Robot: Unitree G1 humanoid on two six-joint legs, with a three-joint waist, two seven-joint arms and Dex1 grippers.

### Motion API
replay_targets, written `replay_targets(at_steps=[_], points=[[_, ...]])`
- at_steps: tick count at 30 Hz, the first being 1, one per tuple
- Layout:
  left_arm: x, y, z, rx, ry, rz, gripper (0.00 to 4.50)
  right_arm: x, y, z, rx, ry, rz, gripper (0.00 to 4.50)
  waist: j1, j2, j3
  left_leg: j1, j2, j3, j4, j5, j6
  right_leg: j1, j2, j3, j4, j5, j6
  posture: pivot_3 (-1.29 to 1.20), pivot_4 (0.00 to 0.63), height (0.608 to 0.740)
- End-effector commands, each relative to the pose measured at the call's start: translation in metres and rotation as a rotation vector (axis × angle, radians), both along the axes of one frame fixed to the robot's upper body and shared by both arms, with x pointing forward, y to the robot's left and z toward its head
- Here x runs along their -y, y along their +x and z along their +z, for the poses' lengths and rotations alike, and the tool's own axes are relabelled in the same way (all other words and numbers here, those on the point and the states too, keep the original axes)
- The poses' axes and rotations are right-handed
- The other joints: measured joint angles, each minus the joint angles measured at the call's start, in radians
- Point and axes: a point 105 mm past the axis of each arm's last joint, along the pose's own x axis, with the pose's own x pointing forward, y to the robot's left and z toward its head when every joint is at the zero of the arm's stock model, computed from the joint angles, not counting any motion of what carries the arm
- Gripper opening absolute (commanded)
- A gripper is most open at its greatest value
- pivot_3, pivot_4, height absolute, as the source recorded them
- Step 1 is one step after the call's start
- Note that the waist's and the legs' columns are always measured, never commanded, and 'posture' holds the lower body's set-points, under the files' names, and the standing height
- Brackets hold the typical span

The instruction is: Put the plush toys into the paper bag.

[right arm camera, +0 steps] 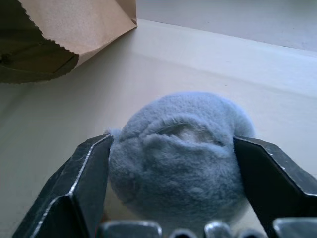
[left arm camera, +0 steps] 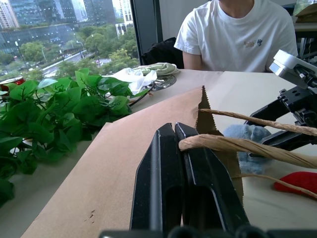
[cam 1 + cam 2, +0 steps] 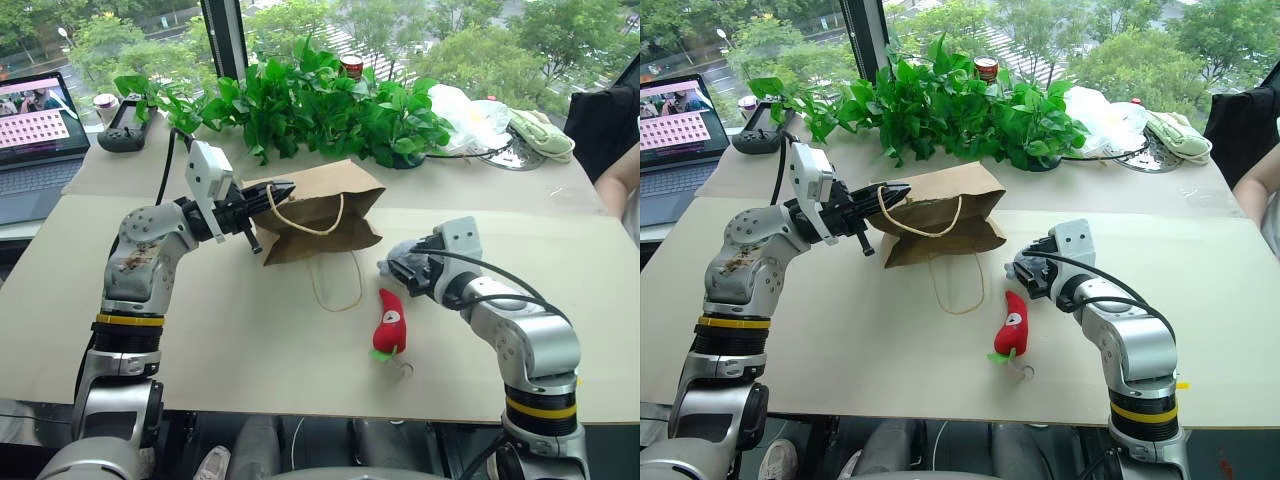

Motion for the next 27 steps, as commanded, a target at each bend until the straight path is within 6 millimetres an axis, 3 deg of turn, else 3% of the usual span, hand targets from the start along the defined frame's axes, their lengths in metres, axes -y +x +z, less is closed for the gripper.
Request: replay_targets(at_steps=[1,4,10,16,22,27], points=[[0.001,-0.001,0.015,0.059,-0.012,-0.007,0.0,-0.005,-0.001,-0.001,0.006,-0.022,0.021,2.34,-0.001,0.0,0.0,0.0,0.0,0.0,0.0,0.0,0.0,0.0,0.0,0.0,0.0,0.0,0.0,0.0,0.15,0.717],[0.001,-0.001,0.015,0.06,-0.012,-0.007,0.0,-0.004,-0.001,-0.002,0.003,-0.036,0.019,1.47,0.0,0.0,0.0,0.0,0.0,0.0,0.0,0.0,0.0,0.0,0.0,0.0,0.0,0.0,0.0,0.0,0.15,0.717],[0.001,0.0,0.015,0.063,-0.013,-0.01,0.0,0.003,0.002,0.003,0.042,-0.079,0.007,1.47,0.001,0.0,0.0,0.0,0.0,0.0,0.0,0.0,0.0,0.0,0.0,0.0,0.0,0.0,0.0,0.0,0.15,0.717],[0.0,0.001,0.016,0.063,-0.015,-0.006,0.0,0.002,-0.002,0.046,0.169,0.048,0.061,1.47,0.002,0.0,0.0,0.0,0.0,0.0,0.0,0.0,0.0,0.0,0.0,0.0,0.0,0.0,0.0,0.0,0.15,0.717],[0.002,0.002,0.018,0.061,-0.021,-0.007,0.0,-0.009,-0.016,0.08,0.215,0.145,0.174,1.47,0.002,0.0,0.0,0.0,0.0,0.0,0.0,0.0,0.0,0.0,0.0,0.0,0.0,0.0,0.0,0.0,0.15,0.717],[0.005,0.003,0.023,0.036,-0.07,-0.01,0.0,-0.034,-0.03,0.095,0.208,0.2,0.298,1.47,0.003,0.0,0.0,-0.001,0.0,0.0,0.0,0.0,0.0,0.0,0.0,0.0,0.0,0.0,0.0,0.0,0.15,0.717]])
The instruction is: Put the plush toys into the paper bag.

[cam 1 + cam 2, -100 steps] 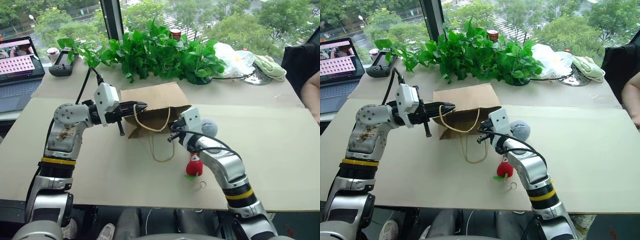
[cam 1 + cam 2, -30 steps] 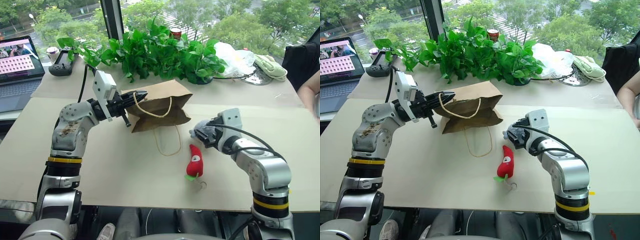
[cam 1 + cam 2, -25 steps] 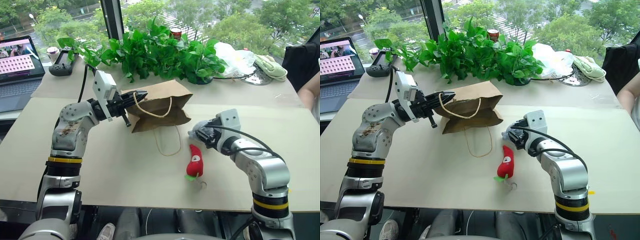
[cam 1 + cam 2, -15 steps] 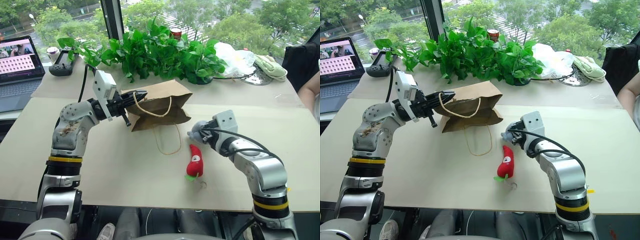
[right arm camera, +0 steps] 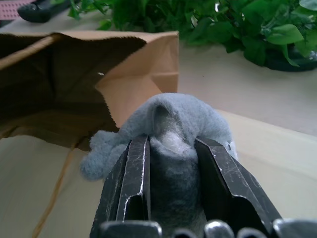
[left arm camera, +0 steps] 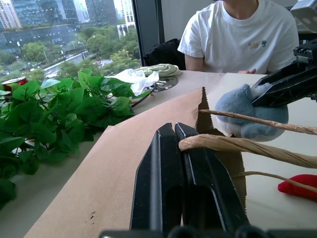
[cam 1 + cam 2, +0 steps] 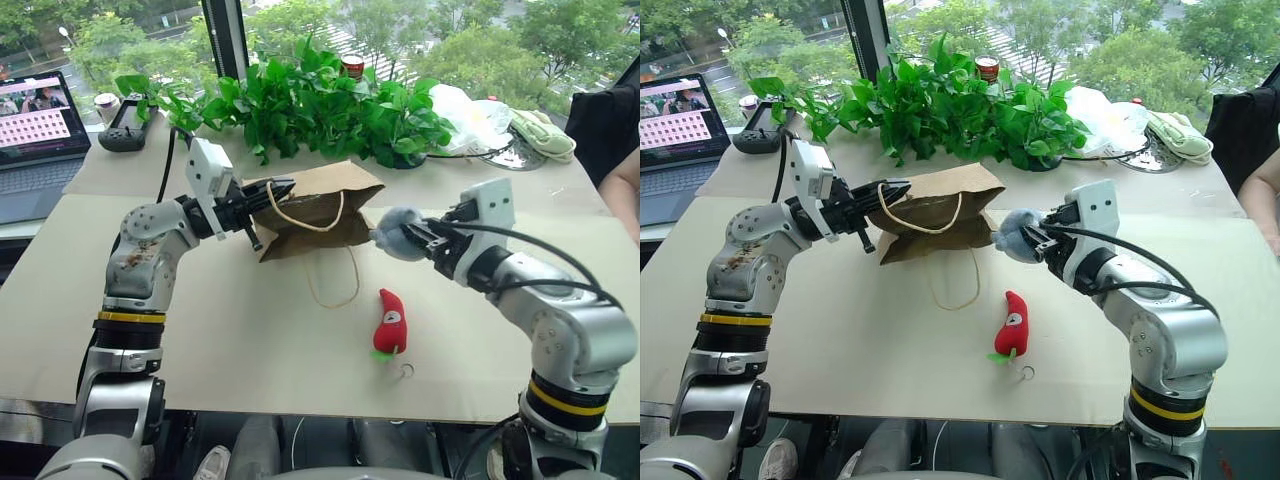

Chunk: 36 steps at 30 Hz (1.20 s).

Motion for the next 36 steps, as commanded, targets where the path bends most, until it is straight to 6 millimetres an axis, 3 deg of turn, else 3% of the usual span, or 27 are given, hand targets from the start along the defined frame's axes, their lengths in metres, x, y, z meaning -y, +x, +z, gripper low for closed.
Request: replay_targets(at_steps=[1,10,18,21,26,36], points=[[0.003,-0.001,0.02,0.026,-0.064,-0.013,0.0,-0.018,-0.013,0.019,0.044,0.022,0.095,1.47,0.0,0.0,0.0,0.0,0.0,0.0,0.0,0.0,0.0,0.0,0.0,0.0,0.0,0.0,0.0,0.0,0.15,0.717],[0.004,-0.001,0.023,0.008,-0.085,-0.024,0.0,-0.035,-0.025,0.029,0.05,0.025,0.194,1.47,0.0,0.0,0.0,0.0,0.0,0.0,0.0,0.0,0.0,0.0,0.0,0.0,0.0,0.0,0.0,0.0,0.15,0.717],[0.008,-0.003,0.024,-0.001,-0.092,-0.046,0.0,-0.066,-0.015,0.016,0.0,0.039,0.194,1.47,-0.005,0.0,0.0,0.0,0.0,-0.001,0.0,0.0,0.0,0.0,0.0,0.0,0.0,0.0,0.0,0.0,0.15,0.717],[0.01,-0.004,0.024,-0.007,-0.091,-0.053,0.0,-0.071,-0.006,0.011,-0.011,0.016,0.157,1.47,-0.004,0.0,0.0,-0.001,0.0,-0.001,0.0,0.0,0.0,0.0,0.0,0.0,0.0,0.0,0.0,0.0,0.15,0.717],[0.012,-0.006,0.023,-0.013,-0.083,-0.067,0.0,-0.074,0.017,0.021,0.015,0.033,0.066,1.47,-0.004,0.001,0.0,-0.001,0.0,-0.001,0.0,0.0,0.0,-0.001,0.0,-0.001,0.0,0.0,0.0,0.0,0.15,0.717],[0.014,-0.009,0.021,-0.017,-0.072,-0.085,0.0,-0.064,0.053,0.019,-0.01,0.067,-0.11,1.47,-0.004,0.001,0.0,-0.004,0.0,-0.001,0.0,0.0,0.0,-0.003,0.0,-0.001,0.0,0.0,0.0,0.0,0.15,0.717]])
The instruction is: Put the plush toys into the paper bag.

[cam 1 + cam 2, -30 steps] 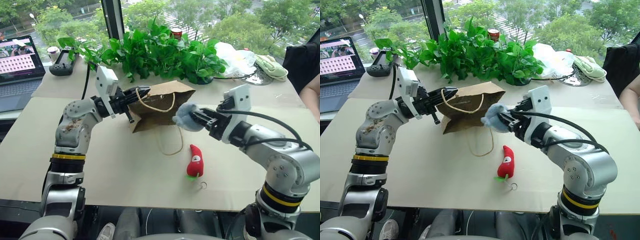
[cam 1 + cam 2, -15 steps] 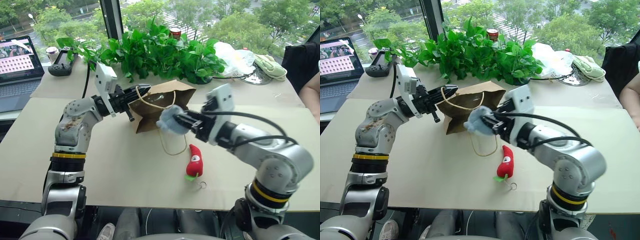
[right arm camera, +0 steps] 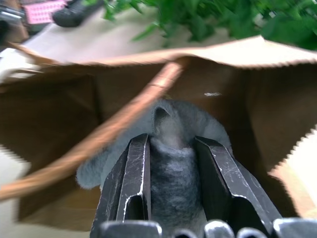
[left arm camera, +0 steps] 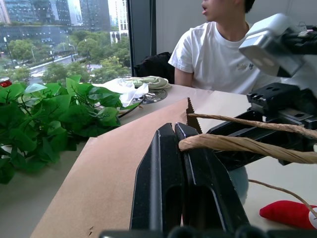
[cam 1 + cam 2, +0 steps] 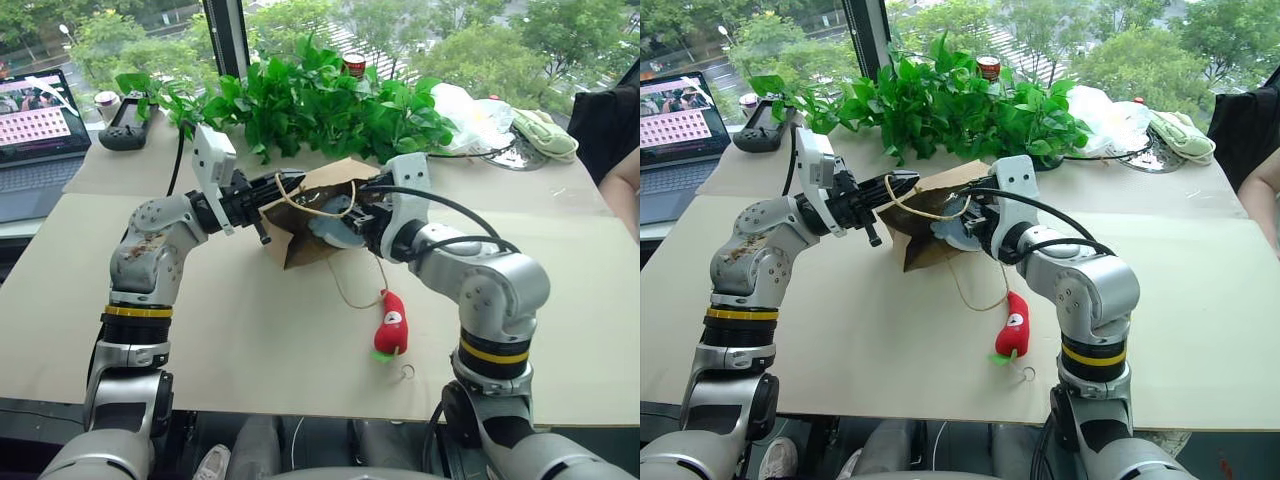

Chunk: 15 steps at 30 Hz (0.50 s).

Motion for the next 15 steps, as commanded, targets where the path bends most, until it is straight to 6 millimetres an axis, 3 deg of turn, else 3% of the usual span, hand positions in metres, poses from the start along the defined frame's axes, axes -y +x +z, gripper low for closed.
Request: replay_targets(at_steps=[1,5,10,15], points=[[0.003,-0.006,0.014,0.051,-0.004,-0.024,0.0,0.005,0.009,0.022,0.088,0.025,-0.06,1.47,0.0,0.0,0.0,0.0,0.0,0.0,0.0,0.0,0.0,-0.001,0.0,0.0,0.0,0.0,0.0,0.0,0.15,0.717],[0.003,-0.005,0.013,0.051,-0.003,-0.024,0.0,0.008,0.013,0.027,0.103,0.058,-0.096,2.48,-0.001,0.0,0.0,-0.002,0.0,0.0,0.0,0.0,0.0,-0.002,0.0,0.0,0.0,0.0,0.0,0.0,0.15,0.717],[0.002,-0.005,0.013,0.048,-0.002,-0.021,0.0,0.002,0.002,0.031,0.098,0.069,-0.033,4.33,-0.001,0.0,0.0,-0.004,0.0,0.0,0.0,0.0,0.0,-0.005,0.0,0.0,0.001,0.0,0.0,0.0,0.15,0.717],[0.0,-0.003,0.014,0.048,-0.008,-0.011,0.0,0.016,-0.018,0.035,0.109,0.013,0.038,4.44,0.001,0.0,0.0,-0.005,0.0,0.0,0.0,0.0,0.0,-0.006,0.0,0.0,0.001,0.0,0.0,0.0,0.15,0.717]])
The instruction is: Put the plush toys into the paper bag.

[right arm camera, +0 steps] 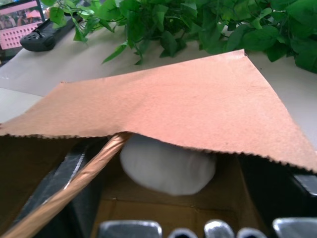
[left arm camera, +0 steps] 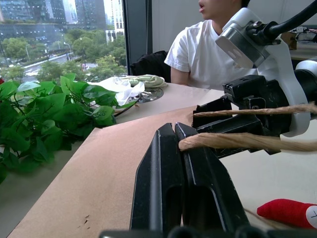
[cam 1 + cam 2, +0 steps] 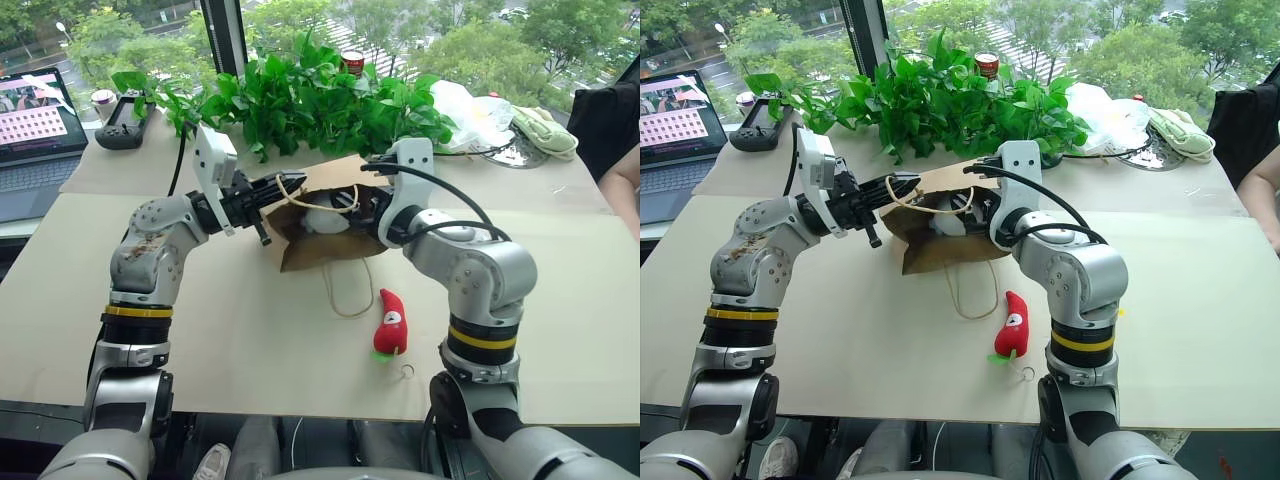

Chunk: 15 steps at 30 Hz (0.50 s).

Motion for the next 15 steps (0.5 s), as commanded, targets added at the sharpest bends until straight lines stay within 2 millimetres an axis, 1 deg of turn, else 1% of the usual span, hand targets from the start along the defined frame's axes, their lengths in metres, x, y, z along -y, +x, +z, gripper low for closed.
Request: replay_targets(at_steps=[1,4,5,8,11,13,14,15], points=[[0.0,-0.002,0.014,0.048,-0.01,-0.007,0.0,0.015,-0.021,0.017,0.065,-0.028,0.063,4.44,0.002,0.0,0.0,0.0,0.0,0.0,0.0,0.0,0.0,0.0,0.0,0.0,0.0,0.0,0.0,0.0,0.15,0.717],[0.0,-0.002,0.013,0.047,-0.008,-0.007,0.0,0.027,-0.045,0.015,0.066,-0.084,0.171,4.44,0.007,0.0,0.0,0.0,0.0,0.0,0.0,0.0,0.0,0.0,0.0,0.0,0.0,0.0,0.0,0.0,0.15,0.717],[0.0,-0.002,0.013,0.046,-0.009,-0.007,0.0,0.033,-0.056,0.008,0.045,-0.114,0.211,4.44,0.006,0.0,0.0,0.0,0.0,0.0,0.0,0.0,0.0,0.001,-0.001,-0.001,-0.001,0.0,0.0,0.0,0.15,0.717],[-0.001,-0.002,0.013,0.045,-0.01,-0.006,0.0,0.045,-0.076,-0.009,-0.02,-0.178,0.259,4.44,0.006,0.0,0.0,0.0,0.0,0.0,0.0,0.0,0.001,0.001,0.0,-0.001,-0.001,0.0,0.0,0.0,0.15,0.717],[0.0,-0.002,0.013,0.045,-0.01,-0.006,0.0,0.052,-0.089,-0.024,-0.076,-0.196,0.27,4.44,0.0,0.0,0.0,0.001,0.0,-0.001,0.0,0.0,0.001,0.002,0.0,0.0,-0.002,0.0,0.0,0.0,0.15,0.717],[0.0,-0.002,0.013,0.043,-0.012,-0.008,0.0,0.057,-0.095,-0.039,-0.137,-0.209,0.241,4.44,-0.005,0.0,0.0,0.001,0.0,-0.001,0.0,0.0,0.001,0.001,0.0,0.0,-0.001,0.0,0.0,0.0,0.15,0.717],[0.0,-0.001,0.013,0.043,-0.012,-0.008,0.0,0.059,-0.097,-0.045,-0.158,-0.211,0.231,4.44,-0.004,0.0,0.0,0.002,0.0,-0.001,0.0,0.0,0.001,0.002,0.0,0.0,-0.001,0.0,0.0,0.0,0.15,0.717],[0.001,-0.001,0.013,0.042,-0.013,-0.01,0.0,0.059,-0.102,-0.054,-0.188,-0.218,0.222,4.44,-0.004,0.0,0.0,0.002,0.0,-0.001,0.0,0.0,0.001,0.003,0.001,0.0,-0.001,0.0,0.0,0.0,0.15,0.717]])
